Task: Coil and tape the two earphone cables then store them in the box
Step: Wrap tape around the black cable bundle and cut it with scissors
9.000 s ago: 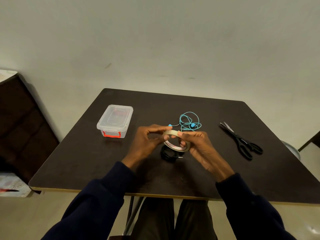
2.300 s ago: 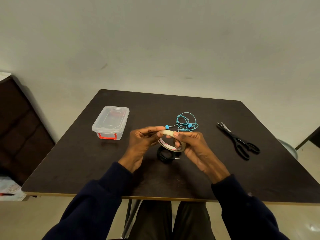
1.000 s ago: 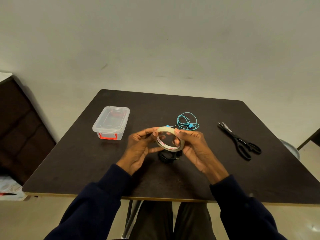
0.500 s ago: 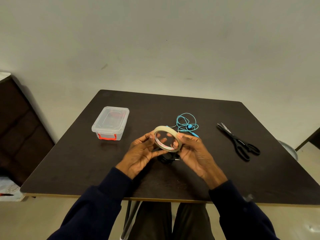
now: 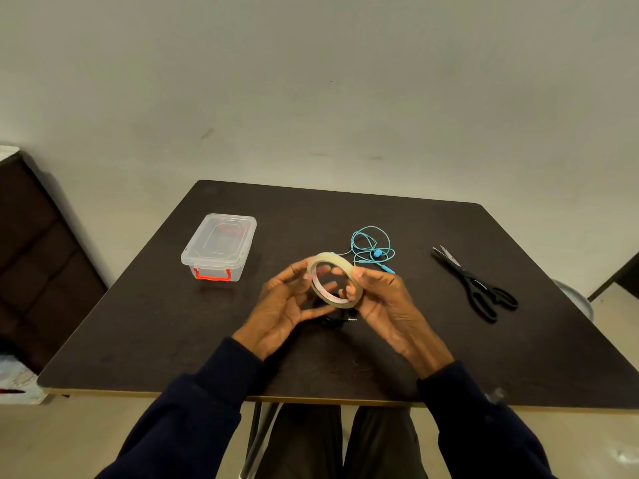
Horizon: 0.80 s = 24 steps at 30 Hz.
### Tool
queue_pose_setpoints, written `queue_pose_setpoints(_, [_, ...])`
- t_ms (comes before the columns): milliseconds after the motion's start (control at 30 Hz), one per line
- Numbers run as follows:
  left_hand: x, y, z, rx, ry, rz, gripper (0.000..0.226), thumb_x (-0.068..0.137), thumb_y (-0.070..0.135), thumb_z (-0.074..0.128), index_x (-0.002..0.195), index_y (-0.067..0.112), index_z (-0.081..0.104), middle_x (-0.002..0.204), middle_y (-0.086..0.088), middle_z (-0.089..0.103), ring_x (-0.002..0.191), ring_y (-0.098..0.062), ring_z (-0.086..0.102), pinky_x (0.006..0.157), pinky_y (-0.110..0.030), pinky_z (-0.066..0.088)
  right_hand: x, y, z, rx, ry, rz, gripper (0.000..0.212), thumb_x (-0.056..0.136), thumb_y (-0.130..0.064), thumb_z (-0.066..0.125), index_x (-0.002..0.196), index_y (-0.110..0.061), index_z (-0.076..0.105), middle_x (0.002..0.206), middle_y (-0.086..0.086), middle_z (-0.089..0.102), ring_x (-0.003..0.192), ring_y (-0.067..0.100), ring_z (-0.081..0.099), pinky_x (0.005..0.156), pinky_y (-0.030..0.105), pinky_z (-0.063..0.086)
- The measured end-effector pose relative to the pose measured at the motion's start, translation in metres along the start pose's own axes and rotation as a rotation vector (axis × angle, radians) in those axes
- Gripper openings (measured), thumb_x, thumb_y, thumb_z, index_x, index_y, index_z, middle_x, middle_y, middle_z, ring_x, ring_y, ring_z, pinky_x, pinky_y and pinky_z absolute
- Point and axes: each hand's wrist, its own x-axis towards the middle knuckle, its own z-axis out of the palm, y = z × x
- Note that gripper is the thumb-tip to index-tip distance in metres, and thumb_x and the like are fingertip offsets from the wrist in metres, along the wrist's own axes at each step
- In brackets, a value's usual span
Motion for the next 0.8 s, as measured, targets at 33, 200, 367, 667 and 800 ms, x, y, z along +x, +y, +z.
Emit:
queue_pose_setpoints(33, [0.000,0.004,0.001,0.109,-0.015,0.050,0.036,0.090,0.015,0.068,0.126,0.017,0.068,0.130,-0.008,0.068,0.118,-0.030,0.067,0.087,-0.054,0.058,0.002,-0.001,-0.001,-0.052,0.039,-0.003,0.025,0.087,-0.013,0.067,0.102,0.005,0.074,0.090,0.020,0.067,0.064,0.011,0.061,0.075,0.030,0.055])
queue_pose_setpoints(200, [-0.002,0.011,0.008,0.411,0.066,0.244,0.033,0.079,0.031,0.078,0.110,0.022,0.077,0.121,-0.001,0.073,0.113,-0.022,0.070,0.081,-0.048,0.061,0.008,-0.006,-0.001,-0.199,0.060,-0.001,0.025,0.084,-0.020,0.072,0.097,0.001,0.077,0.092,0.024,0.061,0.058,0.008,0.056,0.073,0.030,0.049])
queue_pose_setpoints(367, [-0.002,0.010,0.006,0.328,0.093,0.228,0.028,0.074,0.025,0.080,0.101,0.017,0.079,0.115,-0.008,0.075,0.108,-0.027,0.072,0.076,-0.049,0.062,0.004,-0.008,0.003,-0.134,0.040,0.013,0.017,0.087,-0.012,0.065,0.089,-0.001,0.079,0.096,0.026,0.055,0.060,0.009,0.058,0.070,0.026,0.050])
queue_pose_setpoints(667, [-0.004,0.009,0.006,0.233,0.096,0.176,0.022,0.073,0.020,0.077,0.095,0.018,0.081,0.112,-0.010,0.076,0.106,-0.026,0.073,0.072,-0.047,0.062,-0.004,-0.012,0.008,-0.048,0.004,0.041,0.023,0.081,-0.005,0.059,0.093,0.003,0.077,0.094,0.025,0.057,0.065,0.014,0.062,0.068,0.022,0.054])
queue_pose_setpoints(800, [-0.005,0.009,0.004,0.205,0.104,0.160,0.021,0.074,0.018,0.076,0.095,0.017,0.081,0.114,-0.011,0.075,0.106,-0.026,0.073,0.072,-0.047,0.062,-0.003,-0.012,0.008,-0.062,-0.013,0.048,0.024,0.079,-0.004,0.059,0.091,0.000,0.079,0.092,0.025,0.060,0.069,0.015,0.064,0.068,0.021,0.056])
